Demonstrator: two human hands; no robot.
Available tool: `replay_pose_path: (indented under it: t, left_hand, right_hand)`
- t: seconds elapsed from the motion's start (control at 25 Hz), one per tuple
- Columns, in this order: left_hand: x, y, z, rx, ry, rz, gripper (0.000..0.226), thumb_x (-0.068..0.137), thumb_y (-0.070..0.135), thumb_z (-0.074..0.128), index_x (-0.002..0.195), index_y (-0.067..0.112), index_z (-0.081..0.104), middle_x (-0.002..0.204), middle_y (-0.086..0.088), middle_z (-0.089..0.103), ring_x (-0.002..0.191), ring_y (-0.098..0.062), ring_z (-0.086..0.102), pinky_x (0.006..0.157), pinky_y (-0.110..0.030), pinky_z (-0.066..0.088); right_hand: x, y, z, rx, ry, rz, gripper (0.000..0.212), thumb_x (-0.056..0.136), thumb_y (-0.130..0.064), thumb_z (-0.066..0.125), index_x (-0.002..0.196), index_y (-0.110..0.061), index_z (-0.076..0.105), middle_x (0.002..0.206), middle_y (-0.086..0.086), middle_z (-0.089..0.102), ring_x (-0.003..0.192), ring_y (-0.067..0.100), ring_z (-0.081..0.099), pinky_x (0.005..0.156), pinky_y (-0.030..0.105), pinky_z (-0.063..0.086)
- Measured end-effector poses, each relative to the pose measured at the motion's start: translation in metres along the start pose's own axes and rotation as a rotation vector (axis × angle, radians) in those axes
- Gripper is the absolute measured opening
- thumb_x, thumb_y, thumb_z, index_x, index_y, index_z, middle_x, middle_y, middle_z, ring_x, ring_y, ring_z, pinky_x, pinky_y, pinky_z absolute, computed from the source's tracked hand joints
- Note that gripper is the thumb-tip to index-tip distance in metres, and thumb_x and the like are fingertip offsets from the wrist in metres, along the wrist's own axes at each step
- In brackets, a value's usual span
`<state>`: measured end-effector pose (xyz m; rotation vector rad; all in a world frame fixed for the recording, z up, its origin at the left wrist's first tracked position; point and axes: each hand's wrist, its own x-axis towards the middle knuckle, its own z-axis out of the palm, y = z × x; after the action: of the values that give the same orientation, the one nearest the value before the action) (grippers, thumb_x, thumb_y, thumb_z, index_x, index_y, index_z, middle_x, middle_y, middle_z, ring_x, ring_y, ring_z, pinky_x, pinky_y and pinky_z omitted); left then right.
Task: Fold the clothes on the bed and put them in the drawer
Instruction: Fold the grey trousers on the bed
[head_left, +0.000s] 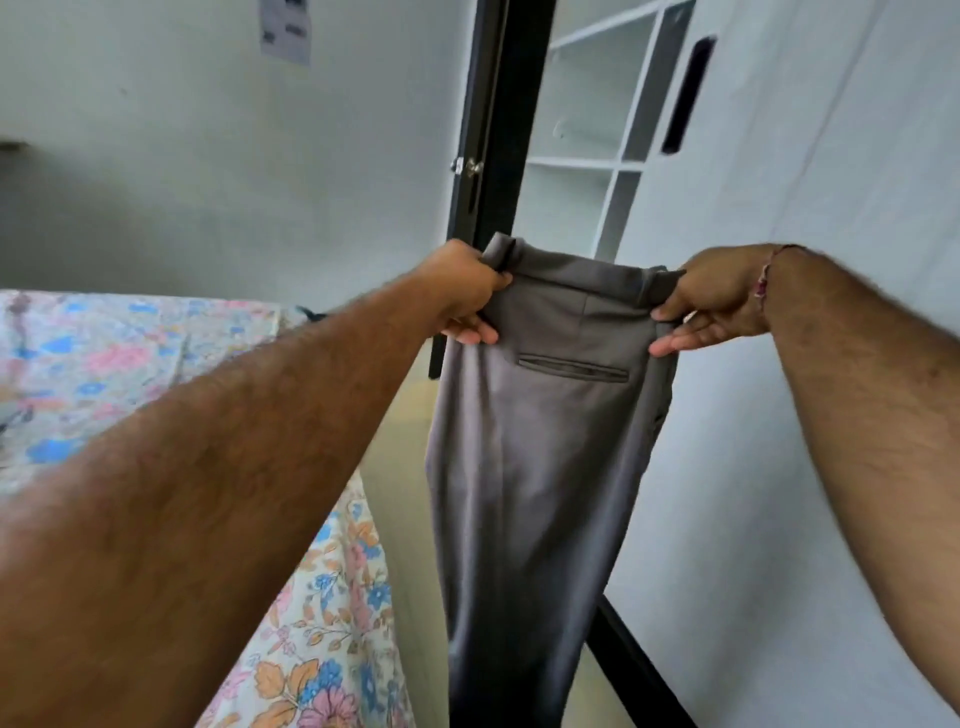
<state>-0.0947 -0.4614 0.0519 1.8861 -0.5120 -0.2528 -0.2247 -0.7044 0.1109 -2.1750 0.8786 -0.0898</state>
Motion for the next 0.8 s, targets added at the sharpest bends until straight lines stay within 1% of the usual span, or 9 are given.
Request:
replay_pose_path:
  t: [0.12, 0.2, 0.28, 0.32, 0.4, 0.48, 0.64, 0.72, 0.8]
  left_hand:
    - [0.043, -0.061, 0.005, 0.218, -0.004, -0.071, 0.038, 0.103, 0.039, 0.062, 0.111, 0.001, 0.063, 0.087, -0.026, 0.072, 0.070, -0.043, 0.075, 0.064, -0.054, 0.065]
    - [0.082, -0.092, -0.002, 0.225, -0.022, -0.168, 0.040, 0.107, 0.042, 0.052, 0.110, 0.003, 0.060, 0.079, -0.021, 0.065, 0.058, -0.035, 0.068, 0.057, -0.049, 0.062]
    - [0.128, -0.111, -0.019, -0.011, -0.079, -0.318, 0.044, 0.111, 0.045, 0.040, 0.115, 0.003, 0.054, 0.080, -0.021, 0.067, 0.062, -0.034, 0.067, 0.061, -0.047, 0.061]
    - [0.150, -0.113, -0.036, -0.149, -0.083, -0.369, 0.048, 0.112, 0.045, 0.036, 0.119, 0.001, 0.053, 0.084, -0.023, 0.071, 0.069, -0.036, 0.070, 0.066, -0.049, 0.062]
    - [0.194, -0.105, -0.080, -0.312, 0.015, -0.325, 0.047, 0.112, 0.043, 0.035, 0.124, 0.002, 0.056, 0.091, -0.025, 0.072, 0.082, -0.037, 0.069, 0.079, -0.050, 0.059]
    - [0.235, -0.047, -0.141, -0.393, 0.168, -0.173, 0.032, 0.112, 0.035, 0.036, 0.124, 0.014, 0.057, 0.092, -0.023, 0.071, 0.083, -0.032, 0.063, 0.083, -0.044, 0.052]
    - [0.262, 0.143, -0.283, -0.526, 0.337, 0.231, 0.025, 0.111, 0.023, 0.036, 0.108, 0.022, 0.061, 0.084, -0.016, 0.066, 0.074, -0.025, 0.059, 0.070, -0.033, 0.041]
    - [0.247, 0.213, -0.338, -0.496, 0.379, 0.360, 0.024, 0.110, 0.023, 0.038, 0.105, 0.024, 0.061, 0.084, -0.014, 0.064, 0.071, -0.022, 0.057, 0.067, -0.033, 0.039]
    - [0.229, 0.243, -0.374, -0.458, 0.423, 0.413, 0.025, 0.109, 0.024, 0.040, 0.105, 0.027, 0.064, 0.091, -0.016, 0.065, 0.076, -0.023, 0.059, 0.069, -0.035, 0.043]
  right_hand:
    - [0.062, 0.009, 0.044, -0.098, -0.134, 0.101, 0.040, 0.102, 0.001, 0.054, 0.141, 0.003, 0.046, 0.123, 0.023, 0.069, 0.062, 0.019, 0.074, 0.032, 0.018, 0.038]
    - [0.110, -0.008, 0.077, -0.090, -0.185, 0.102, 0.036, 0.102, 0.003, 0.053, 0.137, 0.007, 0.047, 0.108, 0.024, 0.069, 0.067, 0.025, 0.075, 0.034, 0.022, 0.040]
    - [0.156, -0.043, 0.108, 0.042, -0.153, 0.009, 0.028, 0.101, 0.006, 0.051, 0.128, 0.012, 0.051, 0.104, 0.026, 0.064, 0.079, 0.039, 0.076, 0.053, 0.039, 0.061]
    - [0.172, -0.070, 0.120, 0.119, -0.095, -0.042, 0.026, 0.099, 0.008, 0.052, 0.125, 0.010, 0.053, 0.106, 0.026, 0.063, 0.083, 0.043, 0.075, 0.066, 0.047, 0.065]
    - [0.192, -0.128, 0.138, 0.255, -0.013, -0.191, 0.027, 0.096, 0.008, 0.054, 0.122, 0.002, 0.058, 0.113, 0.025, 0.065, 0.088, 0.038, 0.073, 0.075, 0.048, 0.065]
    - [0.194, -0.209, 0.123, 0.466, 0.014, -0.395, 0.026, 0.093, 0.010, 0.054, 0.107, -0.010, 0.062, 0.111, 0.022, 0.066, 0.091, 0.034, 0.069, 0.080, 0.048, 0.063]
    - [0.165, -0.378, 0.043, 0.748, 0.152, -0.805, 0.037, 0.081, 0.007, 0.063, 0.092, -0.028, 0.062, 0.103, 0.009, 0.070, 0.102, 0.030, 0.070, 0.091, 0.054, 0.060]
    - [0.137, -0.440, 0.012, 0.847, 0.146, -0.931, 0.042, 0.081, 0.008, 0.064, 0.091, -0.032, 0.063, 0.102, 0.008, 0.069, 0.105, 0.030, 0.069, 0.093, 0.051, 0.059]
    - [0.113, -0.478, 0.003, 0.909, 0.113, -0.981, 0.044, 0.084, 0.012, 0.062, 0.092, -0.031, 0.063, 0.106, 0.008, 0.069, 0.109, 0.030, 0.069, 0.093, 0.048, 0.060]
